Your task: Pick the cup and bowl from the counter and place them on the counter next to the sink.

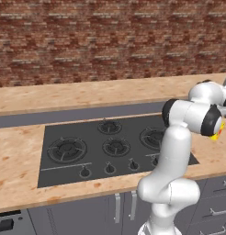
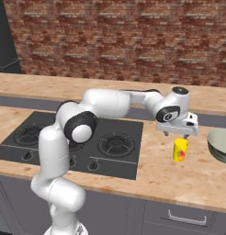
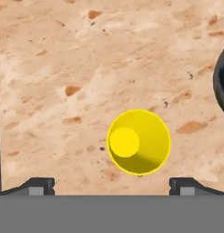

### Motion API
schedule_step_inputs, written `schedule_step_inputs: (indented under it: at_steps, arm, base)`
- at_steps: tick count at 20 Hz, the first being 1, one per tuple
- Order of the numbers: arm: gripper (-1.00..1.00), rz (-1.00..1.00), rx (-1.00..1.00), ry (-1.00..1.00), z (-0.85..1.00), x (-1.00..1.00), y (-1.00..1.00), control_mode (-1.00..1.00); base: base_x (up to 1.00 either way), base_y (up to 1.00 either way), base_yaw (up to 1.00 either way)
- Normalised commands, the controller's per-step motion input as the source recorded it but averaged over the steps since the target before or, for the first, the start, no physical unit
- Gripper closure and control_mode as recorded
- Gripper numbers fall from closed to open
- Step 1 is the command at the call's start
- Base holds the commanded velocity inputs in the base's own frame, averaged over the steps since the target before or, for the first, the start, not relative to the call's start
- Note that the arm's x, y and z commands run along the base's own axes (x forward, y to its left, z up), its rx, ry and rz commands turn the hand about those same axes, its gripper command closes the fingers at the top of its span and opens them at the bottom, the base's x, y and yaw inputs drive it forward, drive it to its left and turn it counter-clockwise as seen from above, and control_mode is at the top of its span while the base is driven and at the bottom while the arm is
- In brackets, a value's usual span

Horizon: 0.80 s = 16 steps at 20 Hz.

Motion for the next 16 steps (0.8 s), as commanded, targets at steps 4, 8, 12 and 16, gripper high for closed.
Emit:
schedule_step_inputs:
  at_steps: [4,8,12,16]
  arm:
    - [-1.00,0.04,0.00,0.04,-0.04,0.00,0.42,-1.00]
    - [-1.00,0.01,0.00,0.02,-0.17,0.01,0.16,-1.00]
    - [-1.00,0.00,0.00,0.01,-0.30,0.08,0.00,-1.00]
    - [-1.00,0.00,0.00,0.00,-0.29,0.15,0.00,-1.00]
  base:
    - [0.00,0.00,0.00]
    - [0.00,0.00,0.00]
    - [0.00,0.00,0.00]
    - [0.00,0.00,0.00]
